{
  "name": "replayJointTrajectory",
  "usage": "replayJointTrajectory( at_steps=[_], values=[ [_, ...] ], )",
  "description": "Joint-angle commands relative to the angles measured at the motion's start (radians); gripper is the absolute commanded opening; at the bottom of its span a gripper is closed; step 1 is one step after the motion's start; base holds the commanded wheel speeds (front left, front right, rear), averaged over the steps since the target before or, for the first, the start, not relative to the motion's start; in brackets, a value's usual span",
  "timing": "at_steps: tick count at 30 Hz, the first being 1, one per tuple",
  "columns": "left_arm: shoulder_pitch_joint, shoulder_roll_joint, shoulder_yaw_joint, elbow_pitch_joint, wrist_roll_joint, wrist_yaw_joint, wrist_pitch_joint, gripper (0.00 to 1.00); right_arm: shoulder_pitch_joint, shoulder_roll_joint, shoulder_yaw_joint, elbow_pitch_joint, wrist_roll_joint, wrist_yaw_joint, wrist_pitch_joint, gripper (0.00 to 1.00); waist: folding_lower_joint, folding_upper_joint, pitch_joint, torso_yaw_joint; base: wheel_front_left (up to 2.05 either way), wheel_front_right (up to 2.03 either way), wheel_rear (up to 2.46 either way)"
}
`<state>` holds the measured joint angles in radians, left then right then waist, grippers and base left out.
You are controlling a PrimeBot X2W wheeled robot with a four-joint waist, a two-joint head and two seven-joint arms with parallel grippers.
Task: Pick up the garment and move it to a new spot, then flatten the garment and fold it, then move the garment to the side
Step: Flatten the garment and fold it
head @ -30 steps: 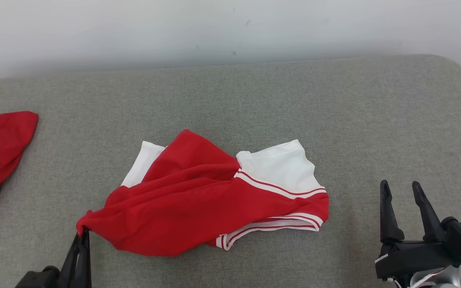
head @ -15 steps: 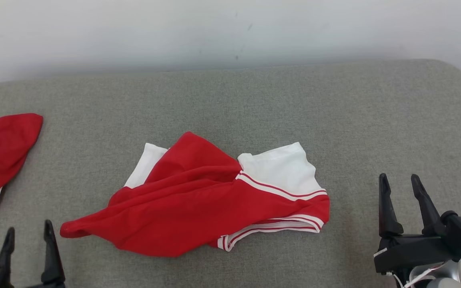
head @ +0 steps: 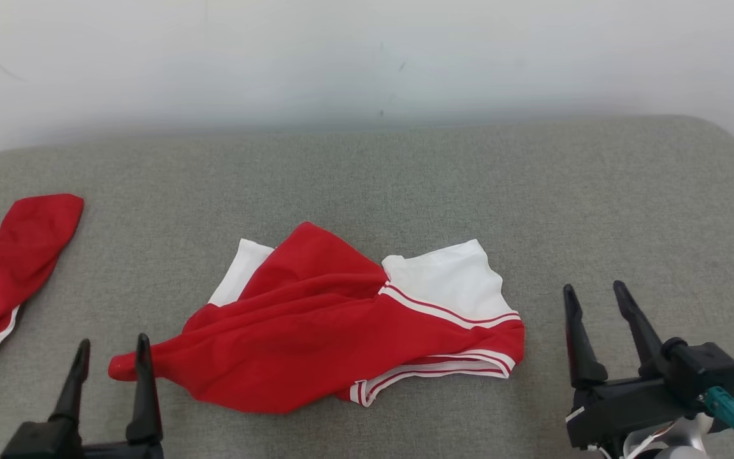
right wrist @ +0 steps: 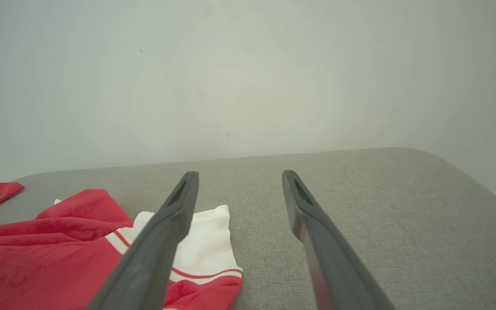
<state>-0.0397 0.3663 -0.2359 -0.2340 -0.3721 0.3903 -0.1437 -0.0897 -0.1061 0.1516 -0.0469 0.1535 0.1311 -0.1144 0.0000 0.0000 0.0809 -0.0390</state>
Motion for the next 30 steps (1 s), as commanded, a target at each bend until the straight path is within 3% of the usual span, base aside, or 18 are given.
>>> replayJointTrajectory(
  at_steps=[1,24,30],
  values=[
    [0.015,-0.004,-0.007,0.006,0.006,0.004,0.003,1.00,0.012,-0.005,0.011,-0.001,-0.002,-0.001,0.002,1.00,0.0000,0.0000,-0.013,0.001,0.00,0.00,0.00],
    [0.039,-0.022,-0.037,0.063,-0.055,-0.026,0.017,1.00,0.077,0.001,0.042,-0.027,0.005,-0.001,0.040,1.00,0.0000,0.0000,-0.063,0.014,0.00,0.00,0.00],
    [-0.002,-0.034,-0.019,0.084,-0.130,-0.075,0.032,1.00,0.066,0.002,0.043,-0.026,0.007,-0.001,0.039,1.00,0.0000,0.0000,-0.055,0.019,0.00,0.00,0.00]
  ],
)
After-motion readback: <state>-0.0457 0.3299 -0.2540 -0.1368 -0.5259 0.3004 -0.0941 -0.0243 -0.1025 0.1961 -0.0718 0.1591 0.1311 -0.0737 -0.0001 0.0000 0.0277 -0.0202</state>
